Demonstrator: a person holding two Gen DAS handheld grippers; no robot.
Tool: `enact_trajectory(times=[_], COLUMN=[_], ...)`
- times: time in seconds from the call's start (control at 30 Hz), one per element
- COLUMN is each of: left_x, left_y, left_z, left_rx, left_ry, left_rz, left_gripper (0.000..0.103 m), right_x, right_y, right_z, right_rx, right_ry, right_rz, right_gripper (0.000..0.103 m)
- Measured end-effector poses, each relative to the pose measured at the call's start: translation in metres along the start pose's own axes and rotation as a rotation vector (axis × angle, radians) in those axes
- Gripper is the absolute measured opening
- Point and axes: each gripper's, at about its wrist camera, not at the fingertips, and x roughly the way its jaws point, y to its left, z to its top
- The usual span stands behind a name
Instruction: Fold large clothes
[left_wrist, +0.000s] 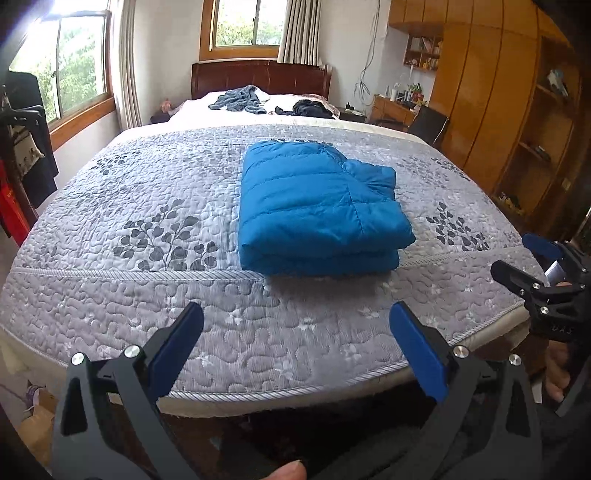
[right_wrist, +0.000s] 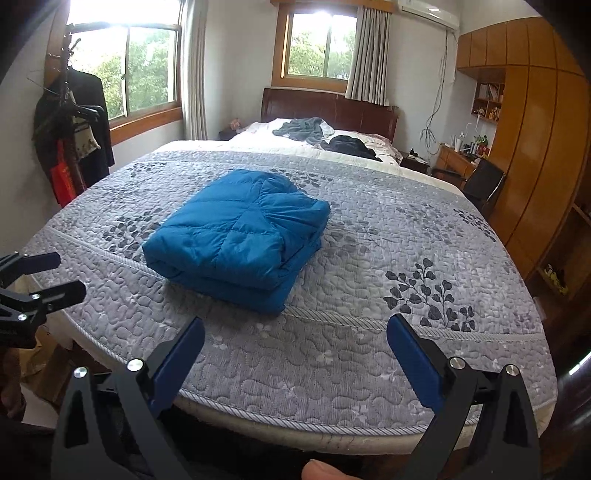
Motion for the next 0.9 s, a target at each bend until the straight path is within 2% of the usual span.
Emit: enact_trajectory(times=[0.53, 0.73, 0.9], left_x=[0.0031, 0.0032, 0.0027], left_y=[-0.0013, -0.0007, -0.0010], left_z=[-0.0013, -0.0014, -0.0013], left_rx=[-0.012, -0.016, -0.018], left_ry=[-0.001, -0.004, -0.006], left_rz=[-0.027, -0.029, -0.031], left_gripper=[0.100, 0.100, 0.100], right_x=[0.0001, -0.0033, -0.0007], right_y=[0.0044, 0.0002, 0.0004], right_z=[-0.0010, -0.0017, -0.0013], right_rx=[0.000, 0.025, 0.028], right_ry=[-0.001, -0.042, -0.032], right_rz=[0.007, 0.003, 0.001], right_gripper=[0.099, 0.099, 0.099])
